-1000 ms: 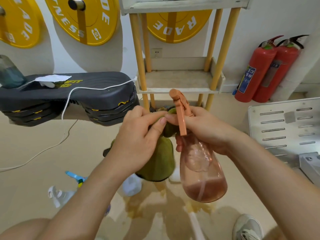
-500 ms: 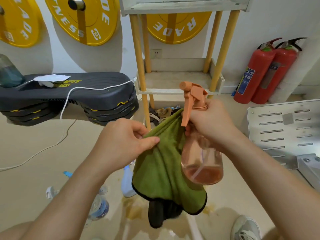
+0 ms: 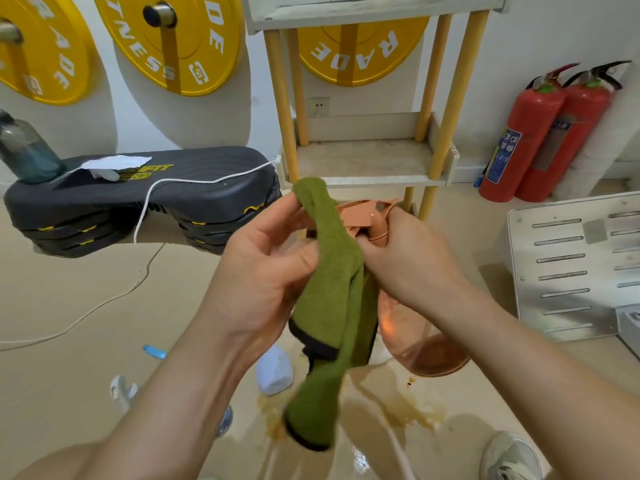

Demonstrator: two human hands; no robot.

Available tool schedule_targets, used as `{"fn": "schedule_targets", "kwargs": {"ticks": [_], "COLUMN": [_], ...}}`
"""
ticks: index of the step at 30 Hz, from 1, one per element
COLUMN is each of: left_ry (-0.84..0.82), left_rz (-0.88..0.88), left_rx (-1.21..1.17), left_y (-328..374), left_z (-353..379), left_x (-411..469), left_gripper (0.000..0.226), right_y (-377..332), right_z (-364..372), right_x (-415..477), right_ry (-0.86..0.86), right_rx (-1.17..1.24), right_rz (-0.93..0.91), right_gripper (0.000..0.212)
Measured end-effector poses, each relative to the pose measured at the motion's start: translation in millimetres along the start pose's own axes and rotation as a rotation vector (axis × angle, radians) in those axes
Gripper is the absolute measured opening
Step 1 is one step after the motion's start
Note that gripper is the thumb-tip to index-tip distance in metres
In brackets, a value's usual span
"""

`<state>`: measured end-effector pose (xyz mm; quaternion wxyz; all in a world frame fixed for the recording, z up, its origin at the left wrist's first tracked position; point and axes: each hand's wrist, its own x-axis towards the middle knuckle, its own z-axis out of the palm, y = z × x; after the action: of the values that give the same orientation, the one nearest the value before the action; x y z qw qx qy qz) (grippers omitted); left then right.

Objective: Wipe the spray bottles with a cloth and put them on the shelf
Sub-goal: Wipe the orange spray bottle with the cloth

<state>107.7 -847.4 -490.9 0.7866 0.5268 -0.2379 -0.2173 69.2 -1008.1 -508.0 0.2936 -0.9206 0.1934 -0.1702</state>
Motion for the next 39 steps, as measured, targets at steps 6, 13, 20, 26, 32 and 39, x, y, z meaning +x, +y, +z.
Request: {"fn": "schedule_targets", "kwargs": {"ticks": [6,13,20,26,32,39], "left_ry": [0.203,0.398,0.545,0.65,0.441,0.203], "left_rz": [0.264,0.451,0.265,0.244,0.214,0.396], "left_rx": [0.995,1.085,0.733,0.683,0.332,1.399], "left_y": [-12.5,-6.7,-6.6,-11.3,6.5,-37.8], "left_z": [-8.2,-20.1,-27.9,-28.9,-27.4,-11.7], "left_x": [9.8,11.4,14.5,20.4,19.5,15.3], "left_gripper": [0.041,0.064,0.059,0.058,0.045,0.043], "right_y": [-11.7,-4.9,9.5,3.5,7.5,-5.4], "right_z": [4.9,-0.5,-12.8,-22.1,-30.9,-20.1], "right_x": [-22.0,-18.4,-15.1,-15.2,-12.2,-21.7], "right_ry": [-0.18,-0.41,-0.761,-0.625,-0.545,-0.607], "right_rx": [-0.146,0.348,0.531,0.353,0.135,0.114], "right_rz": [-0.262,-0.353,-0.074,-0.069,-0.036,-0.156], "right_gripper": [0.053,0.056,0.058,0.031,0.024,0.021]}}
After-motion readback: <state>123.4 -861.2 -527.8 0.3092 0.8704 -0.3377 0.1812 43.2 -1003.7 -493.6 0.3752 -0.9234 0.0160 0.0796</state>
